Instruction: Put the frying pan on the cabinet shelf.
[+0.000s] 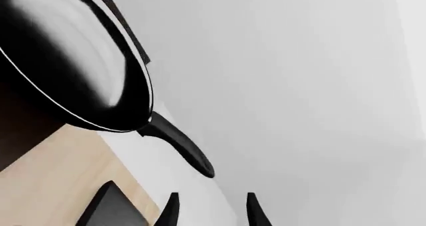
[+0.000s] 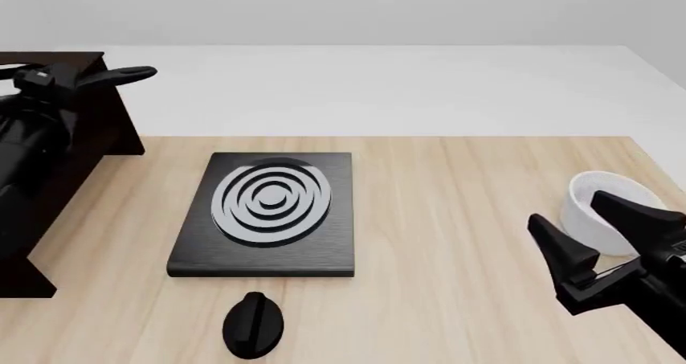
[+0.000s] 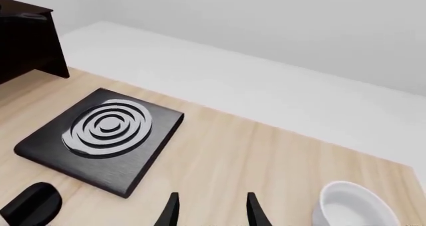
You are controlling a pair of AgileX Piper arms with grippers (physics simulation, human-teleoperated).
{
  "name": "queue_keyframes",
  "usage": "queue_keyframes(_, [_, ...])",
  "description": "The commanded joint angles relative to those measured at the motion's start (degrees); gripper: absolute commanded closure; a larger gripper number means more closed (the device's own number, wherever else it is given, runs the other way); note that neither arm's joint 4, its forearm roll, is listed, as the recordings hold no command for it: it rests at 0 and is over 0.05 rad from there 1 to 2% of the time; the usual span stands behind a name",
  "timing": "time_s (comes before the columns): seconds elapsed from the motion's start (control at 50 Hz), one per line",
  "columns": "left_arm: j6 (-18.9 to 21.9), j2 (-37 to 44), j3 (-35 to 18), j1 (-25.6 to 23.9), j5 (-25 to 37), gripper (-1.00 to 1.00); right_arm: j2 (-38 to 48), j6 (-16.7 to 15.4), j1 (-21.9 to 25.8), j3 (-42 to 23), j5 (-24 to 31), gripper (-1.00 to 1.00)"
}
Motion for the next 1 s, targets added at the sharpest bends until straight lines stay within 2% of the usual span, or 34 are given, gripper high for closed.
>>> queue_keyframes(0.02, [11.36, -10.68, 0.99, -1.93, 10.17, -1.0, -2.78, -0.15, -1.0, -0.2, 1.47, -1.0])
queue_keyframes(0.06, [10.45, -11.52, 1.92, -2.18, 10.96, -1.0, -3.09, -0.49, -1.15, -0.36, 1.72, -1.0])
queue_keyframes(0.08, [16.32, -13.45, -0.1, -1.2, 13.78, -1.0, -3.39, -0.64, -1.27, -0.49, 1.94, -1.0])
queue_keyframes(0.1, [16.67, -14.08, 0.16, -1.51, 14.28, -1.0, -3.63, -0.69, -1.38, -0.57, 2.09, -1.0])
queue_keyframes(0.14, [14.51, -14.63, 2.16, -1.87, 13.87, -1.0, -4.11, -0.81, -1.7, -0.95, 2.6, -1.0])
queue_keyframes(0.18, [17.91, -16.04, 1.6, -1.9, 15.76, -1.0, -4.55, -1.03, -2.01, -1.26, 2.96, -1.0])
queue_keyframes(0.3, [23.82, -18.93, 1.4, -2.33, 20.11, -1.0, -6.27, -1.72, -4.58, -1.8, 4.06, -1.0])
queue_keyframes(0.44, [36.9, -24.08, 0.05, -2.9, 25.73, -1.0, -8.28, -0.53, -6.6, -2.87, 5.85, -1.0])
queue_keyframes(0.48, [42.04, -26.19, -0.29, -2.06, 27.52, -1.0, -8.75, 1.36, -6.96, -3.25, 6.09, -1.0])
queue_keyframes(0.52, [41.28, -28.11, 0.26, -1.62, 29.45, -1.0, -8.98, 1.6, -7.11, -3.54, 6.32, -1.0])
queue_keyframes(0.6, [45.81, -33.21, 1.69, -4.13, 33.57, -1.0, -10.44, 1.87, -7.52, -3.69, 7.5, -1.0])
queue_keyframes(0.64, [45.34, -35.29, 3.39, -5.29, 34.9, -1.0, -12.04, 2.62, -7.97, -3.76, 8.96, -1.0])
queue_keyframes(0.72, [48.38, -38.08, 3.74, -5.6, 36.54, -1.0, -13.41, 3.33, -8.38, -4.07, 10.42, -1.0])
queue_keyframes(0.78, [47.92, -39.73, 3.79, -5.8, 38.07, -1.0, -13.89, 3.45, -8.52, -4.2, 11.16, -1.0])
queue_keyframes(0.84, [51.51, -42.44, 3.74, -6.69, 40.54, -1.0, -14.67, 3.6, -8.74, -4.28, 11.88, -1.0])
queue_keyframes(1.0, [52.77, -45.89, 3.43, -7.17, 44.92, -1.0, -15.99, 3.84, -9.19, -4.72, 13.31, -1.0])
